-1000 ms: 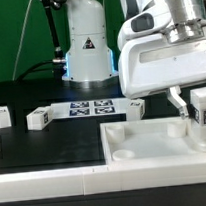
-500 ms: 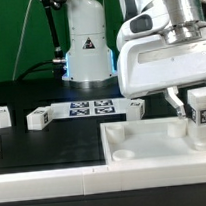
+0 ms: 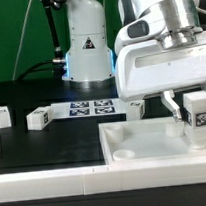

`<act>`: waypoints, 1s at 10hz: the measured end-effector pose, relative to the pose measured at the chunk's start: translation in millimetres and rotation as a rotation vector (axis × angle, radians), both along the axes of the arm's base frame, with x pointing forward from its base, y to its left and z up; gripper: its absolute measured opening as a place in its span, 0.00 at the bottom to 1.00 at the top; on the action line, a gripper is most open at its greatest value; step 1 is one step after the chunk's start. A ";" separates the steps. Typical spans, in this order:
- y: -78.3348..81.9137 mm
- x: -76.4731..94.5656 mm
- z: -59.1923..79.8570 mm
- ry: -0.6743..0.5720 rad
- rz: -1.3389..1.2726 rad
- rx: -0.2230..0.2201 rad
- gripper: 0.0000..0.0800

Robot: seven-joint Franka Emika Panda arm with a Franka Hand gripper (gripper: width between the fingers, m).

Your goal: Assemble one leg

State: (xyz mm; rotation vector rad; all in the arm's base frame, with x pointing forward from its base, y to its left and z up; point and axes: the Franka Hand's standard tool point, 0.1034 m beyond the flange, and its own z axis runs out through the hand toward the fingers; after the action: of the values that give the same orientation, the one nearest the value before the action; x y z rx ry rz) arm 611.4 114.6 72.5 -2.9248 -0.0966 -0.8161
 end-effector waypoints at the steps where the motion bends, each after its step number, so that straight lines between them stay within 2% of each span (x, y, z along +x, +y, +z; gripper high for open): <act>1: -0.5 -0.4 0.6 0.000 0.000 0.000 0.36; 2: -0.1 -0.8 0.0 0.001 0.000 0.000 0.36; 4: 2.4 -0.4 -10.8 -0.005 0.001 -0.001 0.36; 7: 1.5 1.3 -10.4 -0.027 0.002 -0.005 0.36; 8: 1.8 1.1 -10.6 -0.026 0.003 -0.005 0.43; 9: 1.7 1.1 -10.6 -0.026 0.003 -0.005 0.60; 10: 1.7 1.1 -10.6 -0.026 0.003 -0.005 0.60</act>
Offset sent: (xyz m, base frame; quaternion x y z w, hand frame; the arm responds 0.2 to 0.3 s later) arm 0.0088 0.0106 -0.0333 -0.0044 0.0092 -0.0005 0.9999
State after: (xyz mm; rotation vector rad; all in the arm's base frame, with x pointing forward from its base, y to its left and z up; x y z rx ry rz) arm 612.5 116.3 61.9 -2.9184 -0.1045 -0.8553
